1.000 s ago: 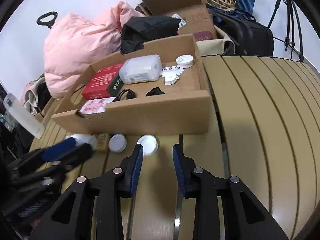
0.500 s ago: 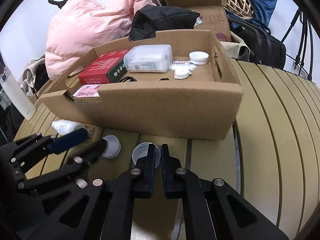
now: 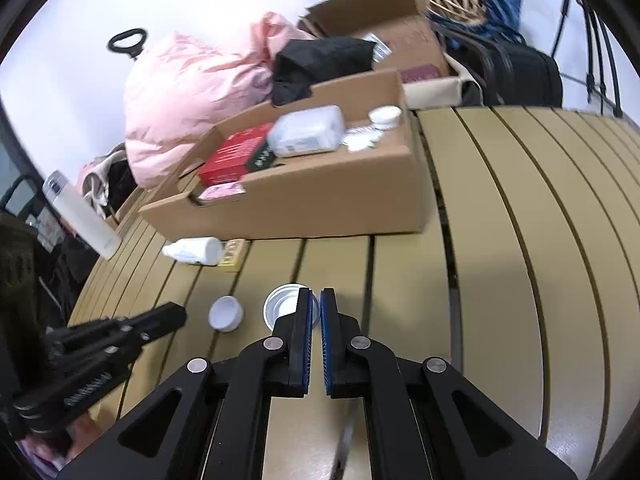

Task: Organize objects
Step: 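Carry both white caps into the tray and open both grippers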

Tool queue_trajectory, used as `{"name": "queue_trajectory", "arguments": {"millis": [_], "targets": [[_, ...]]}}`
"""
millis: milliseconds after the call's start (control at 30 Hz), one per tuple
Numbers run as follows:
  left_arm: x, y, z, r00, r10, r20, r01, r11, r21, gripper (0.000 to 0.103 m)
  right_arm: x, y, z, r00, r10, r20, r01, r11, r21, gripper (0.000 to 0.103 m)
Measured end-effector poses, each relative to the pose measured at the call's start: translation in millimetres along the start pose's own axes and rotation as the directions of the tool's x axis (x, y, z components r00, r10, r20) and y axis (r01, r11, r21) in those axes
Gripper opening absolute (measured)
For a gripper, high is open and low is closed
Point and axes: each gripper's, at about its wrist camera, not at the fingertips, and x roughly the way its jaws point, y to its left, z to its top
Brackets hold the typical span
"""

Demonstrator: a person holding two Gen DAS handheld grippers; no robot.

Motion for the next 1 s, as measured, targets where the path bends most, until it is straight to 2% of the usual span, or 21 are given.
{"name": "queue_trajectory", "arguments": {"millis": [67, 133, 167, 200, 400, 433, 467, 500, 600, 733, 867, 1000], "targets": [[3, -3, 0, 1.000, -0.002, -0.017, 0.002, 1.000, 0.015, 0.001, 0, 6, -1, 1.000, -0.007, -0.001, 0.007, 1.000, -0.020, 0.005], [17, -3, -1, 0.998, 0.017, -0.066, -0.016, 1.000, 0.014, 0.021, 0, 5, -2, 1.000, -0.016, 0.006, 0.016, 1.000, -0.012, 0.005], [25, -2, -2, 0.997, 0.028, -0.073, -0.028, 1.000, 0.003, 0.034, 1, 2, -2, 1.000, -0.020, 0.007, 0.020, 1.000, 0.002, 0.005], [29, 0, -1, 0.997, 0.026, -0.073, -0.027, 1.000, -0.008, 0.039, 1, -1, -2, 1.000, -0.024, 0.006, 0.024, 1.000, 0.016, 0.005], [53, 13, 6, 0.995, -0.016, -0.094, 0.008, 0.996, -0.085, 0.037, 4, -16, -5, 1.000, -0.013, 0.002, 0.012, 0.998, 0.058, 0.005], [54, 12, 6, 0.996, -0.017, -0.090, 0.010, 0.997, -0.080, 0.033, 7, -17, -5, 1.000, -0.012, -0.009, 0.013, 0.998, 0.057, 0.005], [55, 10, 6, 0.995, -0.027, -0.094, 0.020, 0.997, -0.070, 0.012, 11, -16, -6, 1.000, -0.017, -0.023, 0.018, 0.998, 0.053, 0.005], [55, 7, 6, 0.995, -0.030, -0.097, 0.025, 0.998, -0.058, 0.008, 14, -15, -8, 0.999, -0.022, -0.034, 0.023, 0.999, 0.049, 0.005], [50, -3, 2, 0.997, -0.017, -0.076, 0.017, 1.000, -0.007, 0.005, 19, -10, -10, 0.998, -0.032, -0.051, 0.033, 0.999, 0.021, 0.005], [35, -9, -2, 0.998, -0.002, -0.058, 0.003, 1.000, 0.005, 0.004, 21, -5, -12, 0.997, -0.038, -0.061, 0.038, 0.999, 0.000, 0.005], [-9, -8, -3, 1.000, -0.018, -0.020, 0.018, 1.000, -0.025, 0.004, 9, -1, -8, 0.999, -0.021, -0.043, 0.020, 1.000, -0.010, 0.005], [-66, -7, 1, 0.998, -0.045, 0.052, 0.047, 0.998, -0.038, 0.004, -28, 14, -3, 1.000, 0.020, -0.010, -0.020, 0.998, -0.055, 0.005]]}}
